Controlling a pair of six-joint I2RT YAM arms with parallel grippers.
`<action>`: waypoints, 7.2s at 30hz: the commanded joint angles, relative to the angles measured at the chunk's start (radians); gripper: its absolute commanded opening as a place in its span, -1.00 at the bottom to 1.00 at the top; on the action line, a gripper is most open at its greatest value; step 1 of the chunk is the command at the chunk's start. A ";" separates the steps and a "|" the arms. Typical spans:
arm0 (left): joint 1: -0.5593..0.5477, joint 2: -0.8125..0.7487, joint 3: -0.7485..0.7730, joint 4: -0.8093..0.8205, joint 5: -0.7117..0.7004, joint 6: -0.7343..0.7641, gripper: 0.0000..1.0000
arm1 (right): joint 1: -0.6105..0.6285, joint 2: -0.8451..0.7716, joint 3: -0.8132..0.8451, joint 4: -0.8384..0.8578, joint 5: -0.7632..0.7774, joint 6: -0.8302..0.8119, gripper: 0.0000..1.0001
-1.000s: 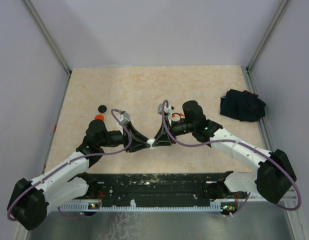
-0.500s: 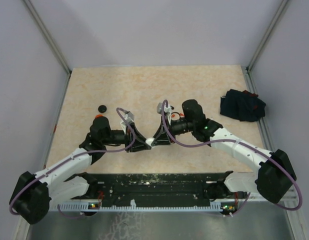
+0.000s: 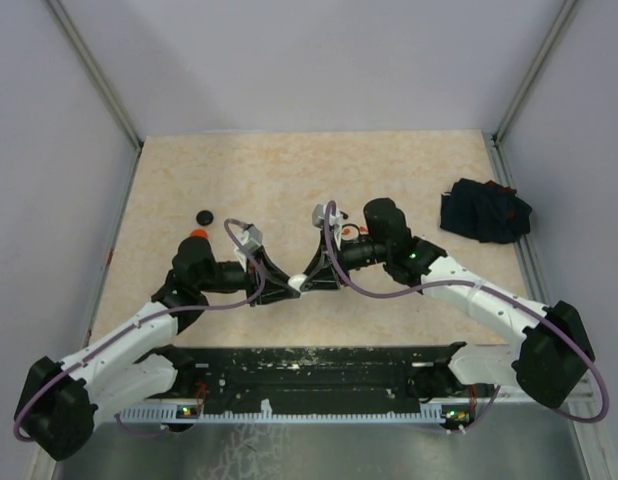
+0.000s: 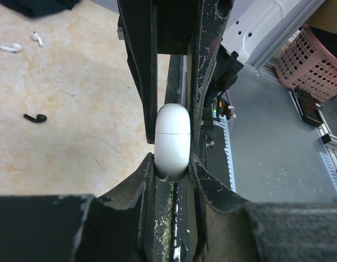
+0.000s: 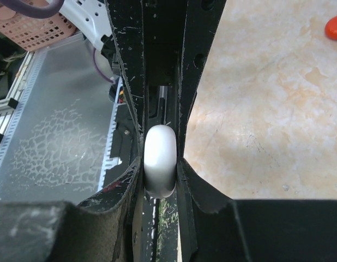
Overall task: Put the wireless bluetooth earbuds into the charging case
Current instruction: Pick up the charging case at the center of the board, then open the charging case, then pick up the earbud from the center of the board.
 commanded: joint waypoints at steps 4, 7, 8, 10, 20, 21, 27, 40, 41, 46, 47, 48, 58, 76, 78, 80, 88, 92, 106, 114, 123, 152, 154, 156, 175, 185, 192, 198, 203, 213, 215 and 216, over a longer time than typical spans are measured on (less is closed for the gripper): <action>0.004 -0.097 -0.025 0.041 -0.093 0.016 -0.99 | 0.005 -0.068 -0.001 0.082 0.013 0.005 -0.49; 0.004 -0.132 -0.039 0.046 -0.123 0.008 -0.99 | 0.005 -0.071 -0.023 0.134 0.009 0.037 -0.49; 0.004 -0.139 -0.043 0.047 -0.127 0.005 -0.99 | 0.005 -0.071 -0.029 0.149 -0.002 0.044 -0.49; 0.004 -0.149 -0.047 0.050 -0.135 -0.001 -0.99 | 0.005 -0.073 -0.037 0.171 -0.020 0.053 -0.47; 0.004 -0.123 -0.058 0.082 -0.127 -0.020 -0.99 | 0.005 -0.079 -0.051 0.192 -0.033 0.057 -0.27; 0.004 -0.122 -0.060 0.091 -0.125 -0.024 -0.99 | 0.005 -0.078 -0.051 0.193 -0.032 0.058 -0.27; 0.003 -0.126 -0.070 0.126 -0.120 -0.040 -0.99 | 0.005 -0.071 -0.051 0.197 -0.041 0.056 -0.45; 0.004 -0.115 -0.048 0.052 -0.098 -0.002 -0.26 | 0.005 -0.038 0.067 -0.115 0.017 -0.093 -1.00; 0.004 -0.115 -0.046 0.052 -0.095 -0.001 -0.24 | 0.005 -0.037 0.069 -0.126 0.019 -0.099 -1.00; 0.004 -0.105 -0.042 0.052 -0.074 -0.002 -0.08 | 0.005 -0.020 0.089 -0.170 0.020 -0.117 -1.00; 0.004 -0.101 -0.042 0.055 -0.069 -0.003 -0.05 | 0.005 -0.016 0.090 -0.175 0.020 -0.118 -1.00; 0.004 -0.098 -0.042 0.059 -0.065 -0.006 -0.02 | 0.005 -0.012 0.092 -0.176 0.020 -0.118 -1.00; 0.004 -0.040 -0.038 0.097 -0.001 -0.029 0.04 | 0.008 -0.007 0.092 -0.163 0.011 -0.112 -1.00; 0.004 -0.008 -0.027 0.131 0.048 -0.040 -0.06 | 0.033 0.027 0.111 -0.178 -0.001 -0.123 -1.00; 0.004 -0.005 -0.026 0.133 0.052 -0.041 -0.09 | 0.034 0.027 0.112 -0.177 0.000 -0.123 -1.00; 0.004 -0.003 -0.028 0.137 0.061 -0.044 -0.11 | 0.036 0.025 0.111 -0.176 0.000 -0.123 -1.00; 0.004 -0.001 -0.032 0.141 0.060 -0.034 -0.60 | 0.047 0.032 0.116 -0.188 0.003 -0.130 -1.00; 0.004 -0.013 -0.046 0.141 0.064 0.000 -1.00 | 0.047 0.013 0.114 -0.177 0.026 -0.123 -0.94; -0.002 -0.066 -0.173 0.334 0.047 0.062 -1.00 | 0.046 -0.040 0.117 -0.150 0.174 -0.072 -0.49; -0.009 -0.067 -0.204 0.383 0.047 0.078 -1.00 | 0.025 -0.081 0.115 -0.150 0.280 -0.044 -0.44; -0.025 -0.084 -0.217 0.374 0.016 0.113 -1.00 | 0.016 -0.083 0.115 -0.148 0.293 -0.030 -0.38; -0.025 0.037 -0.406 0.726 -0.524 0.280 -1.00 | -0.360 0.205 0.188 -0.349 0.973 0.175 -0.18; -0.025 0.072 -0.396 0.731 -0.556 0.279 -1.00 | -0.406 0.234 0.188 -0.342 0.997 0.190 -0.18; -0.024 0.111 -0.373 0.696 -0.595 0.287 -1.00 | -0.443 0.259 0.187 -0.326 1.029 0.201 -0.17; -0.021 0.192 -0.440 0.808 -0.635 0.326 -1.00 | -0.623 0.489 0.246 -0.356 1.208 0.204 -0.17; -0.019 0.196 -0.437 0.790 -0.621 0.330 -1.00 | -0.631 0.545 0.253 -0.366 1.204 0.189 -0.24; -0.019 0.197 -0.435 0.782 -0.624 0.332 -1.00 | -0.642 0.550 0.258 -0.355 1.137 0.178 -0.26; -0.020 0.199 -0.435 0.781 -0.617 0.335 -1.00 | -0.649 0.569 0.269 -0.374 1.133 0.180 -0.36; -0.019 0.196 -0.435 0.781 -0.612 0.334 -1.00 | -0.651 0.574 0.268 -0.371 1.133 0.178 -0.36; -0.019 0.187 -0.438 0.783 -0.606 0.332 -1.00 | -0.650 0.589 0.266 -0.371 1.141 0.175 -0.45; -0.019 0.187 -0.438 0.785 -0.598 0.333 -1.00 | -0.651 0.583 0.263 -0.372 1.140 0.175 -0.51; -0.019 0.186 -0.438 0.788 -0.590 0.333 -1.00 | -0.651 0.577 0.261 -0.371 1.139 0.175 -0.53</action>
